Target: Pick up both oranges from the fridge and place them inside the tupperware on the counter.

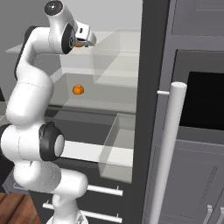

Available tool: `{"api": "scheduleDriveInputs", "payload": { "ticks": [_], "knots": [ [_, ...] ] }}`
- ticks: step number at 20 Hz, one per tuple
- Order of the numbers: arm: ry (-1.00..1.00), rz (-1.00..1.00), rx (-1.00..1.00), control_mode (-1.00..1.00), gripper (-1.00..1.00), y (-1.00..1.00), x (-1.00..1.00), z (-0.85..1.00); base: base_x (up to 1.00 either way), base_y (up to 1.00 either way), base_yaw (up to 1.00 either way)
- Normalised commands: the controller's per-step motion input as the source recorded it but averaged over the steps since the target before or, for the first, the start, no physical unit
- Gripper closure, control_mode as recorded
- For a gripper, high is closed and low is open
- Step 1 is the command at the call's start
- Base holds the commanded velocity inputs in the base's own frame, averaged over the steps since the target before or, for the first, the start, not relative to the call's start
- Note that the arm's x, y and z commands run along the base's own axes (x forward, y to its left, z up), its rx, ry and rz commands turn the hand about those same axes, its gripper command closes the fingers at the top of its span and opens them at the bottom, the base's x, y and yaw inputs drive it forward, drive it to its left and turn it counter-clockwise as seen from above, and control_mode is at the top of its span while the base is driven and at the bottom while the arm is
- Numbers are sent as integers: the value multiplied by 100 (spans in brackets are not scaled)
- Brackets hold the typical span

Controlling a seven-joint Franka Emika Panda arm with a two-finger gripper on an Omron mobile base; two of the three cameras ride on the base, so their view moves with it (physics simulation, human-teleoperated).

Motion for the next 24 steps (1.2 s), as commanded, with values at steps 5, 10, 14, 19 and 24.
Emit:
{"api": "scheduleDriveInputs", "payload": {
  "ticks": [5, 10, 14, 19, 24],
  "knots": [
    [10, 0, 0, -100, 100, 5, -100, -23, 0, 0, 0],
    [9, 0, 0, -100, 100, -28, -100, -5, 0, 0, 0],
    [16, 0, 0, -100, 100, -17, -92, -15, 0, 0, 0],
    [21, 0, 0, -100, 100, -7, -64, -40, 0, 0, 0],
    [16, 0, 0, 100, 100, 0, -30, -29, -18, 0, 0]
  ]
}}
